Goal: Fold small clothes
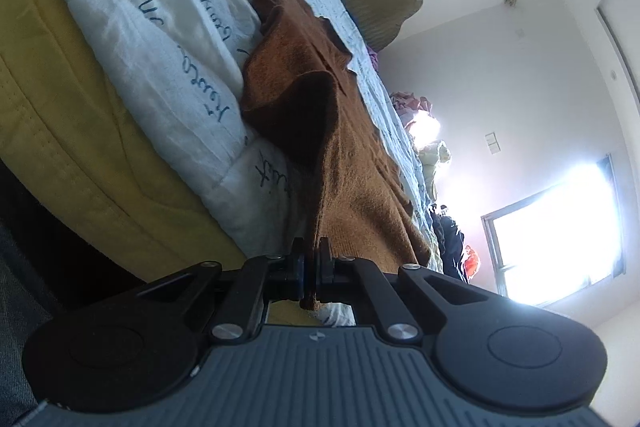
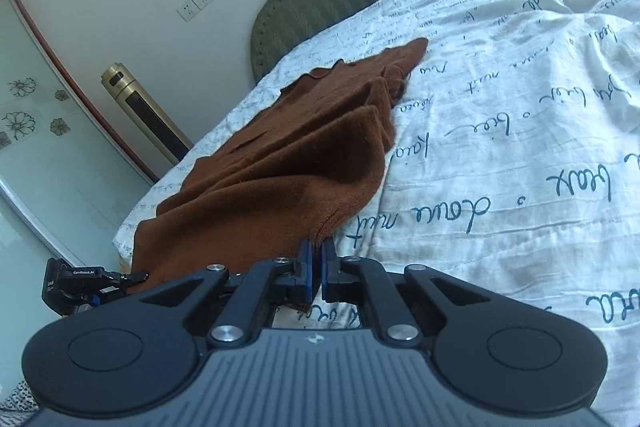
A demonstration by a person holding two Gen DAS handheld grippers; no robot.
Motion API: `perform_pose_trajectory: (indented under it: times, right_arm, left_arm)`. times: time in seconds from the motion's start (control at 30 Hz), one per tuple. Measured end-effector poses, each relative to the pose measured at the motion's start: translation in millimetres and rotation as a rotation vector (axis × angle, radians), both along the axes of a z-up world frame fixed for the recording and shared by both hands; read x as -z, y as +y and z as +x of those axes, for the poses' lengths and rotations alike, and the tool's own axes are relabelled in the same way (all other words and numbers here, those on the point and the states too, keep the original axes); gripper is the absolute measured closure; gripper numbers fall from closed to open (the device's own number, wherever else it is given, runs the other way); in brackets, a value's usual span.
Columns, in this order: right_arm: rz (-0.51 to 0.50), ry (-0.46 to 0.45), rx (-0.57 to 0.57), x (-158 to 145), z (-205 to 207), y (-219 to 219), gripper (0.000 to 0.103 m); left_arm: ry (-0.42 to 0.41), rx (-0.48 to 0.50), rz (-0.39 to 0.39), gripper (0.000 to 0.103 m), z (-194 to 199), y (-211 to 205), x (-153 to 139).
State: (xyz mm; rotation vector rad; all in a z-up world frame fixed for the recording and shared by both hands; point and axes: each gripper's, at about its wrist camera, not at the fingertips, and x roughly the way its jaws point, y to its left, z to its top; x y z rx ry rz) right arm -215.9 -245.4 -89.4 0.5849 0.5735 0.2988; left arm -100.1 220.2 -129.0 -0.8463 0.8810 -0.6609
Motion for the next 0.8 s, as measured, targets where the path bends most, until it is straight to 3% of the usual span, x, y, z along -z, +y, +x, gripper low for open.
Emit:
perform_pose_trajectory:
  times: [0.2, 0.43, 0.8]
  right_arm:
    - [0.012, -0.076, 0.003, -14.0, -26.1, -2.2, 0.1]
    - [0.048, -0.077, 0.007, -11.8, -47.3, 1.0, 0.1]
    - [0.125, -0.066, 0.023, -2.5, -63.0, 1.7, 0.1]
  left_arm:
    - [-0.016, 0.042, 0.025, 0.1, -27.8, -1.4, -16.7]
    - [0.013, 0.071, 0.008, 0.1, -55.7, 4.1, -24.0]
    - [0.065, 0.068, 0.003, 0.1, -68.3, 12.9, -24.3]
